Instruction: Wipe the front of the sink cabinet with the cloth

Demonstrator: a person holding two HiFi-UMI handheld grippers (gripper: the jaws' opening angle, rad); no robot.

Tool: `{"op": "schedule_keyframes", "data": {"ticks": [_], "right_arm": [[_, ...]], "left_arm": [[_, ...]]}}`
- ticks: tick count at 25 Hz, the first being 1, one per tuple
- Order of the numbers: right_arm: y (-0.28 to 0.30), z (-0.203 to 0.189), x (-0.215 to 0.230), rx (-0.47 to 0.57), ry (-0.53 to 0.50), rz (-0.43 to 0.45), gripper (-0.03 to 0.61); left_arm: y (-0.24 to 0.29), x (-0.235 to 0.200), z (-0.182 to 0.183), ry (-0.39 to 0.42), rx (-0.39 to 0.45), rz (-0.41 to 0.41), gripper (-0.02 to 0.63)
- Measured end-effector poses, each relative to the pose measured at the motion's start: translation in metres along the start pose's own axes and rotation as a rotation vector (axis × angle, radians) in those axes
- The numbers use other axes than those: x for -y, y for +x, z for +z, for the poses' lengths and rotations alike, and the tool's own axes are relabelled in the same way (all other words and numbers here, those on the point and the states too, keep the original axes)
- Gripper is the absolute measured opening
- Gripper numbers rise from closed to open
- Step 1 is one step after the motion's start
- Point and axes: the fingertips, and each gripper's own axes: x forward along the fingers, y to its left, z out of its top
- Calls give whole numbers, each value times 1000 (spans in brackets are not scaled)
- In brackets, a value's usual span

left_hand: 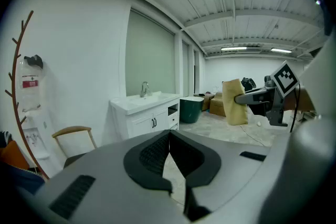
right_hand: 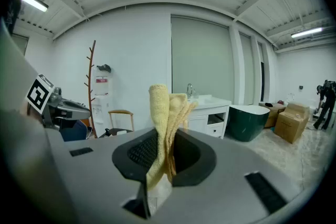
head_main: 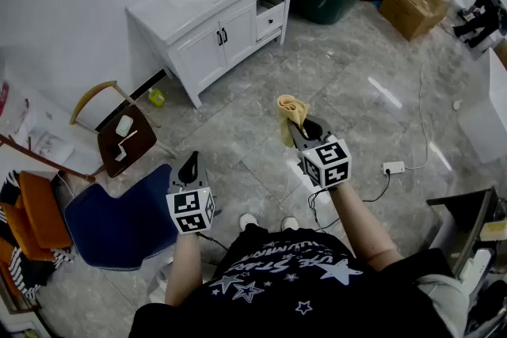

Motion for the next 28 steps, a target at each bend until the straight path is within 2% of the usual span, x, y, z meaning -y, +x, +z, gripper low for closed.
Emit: {"op": "schedule_keyframes", "data": {"ticks": [6, 14, 20, 28], "right_arm": [[12, -1, -6, 0, -5, 8, 61], [39, -6, -21, -23, -15, 12, 60], [59, -15, -30, -35, 46, -12, 61], [94, -8, -22, -36, 84, -49, 61]], "left_arm": [[5, 1, -11, -6, -10, -27, 18], [9, -22, -20, -6, -16, -38, 18], [11, -49, -43, -32, -50, -45, 18], [30, -88, -34, -39, -35, -28, 18]]}}
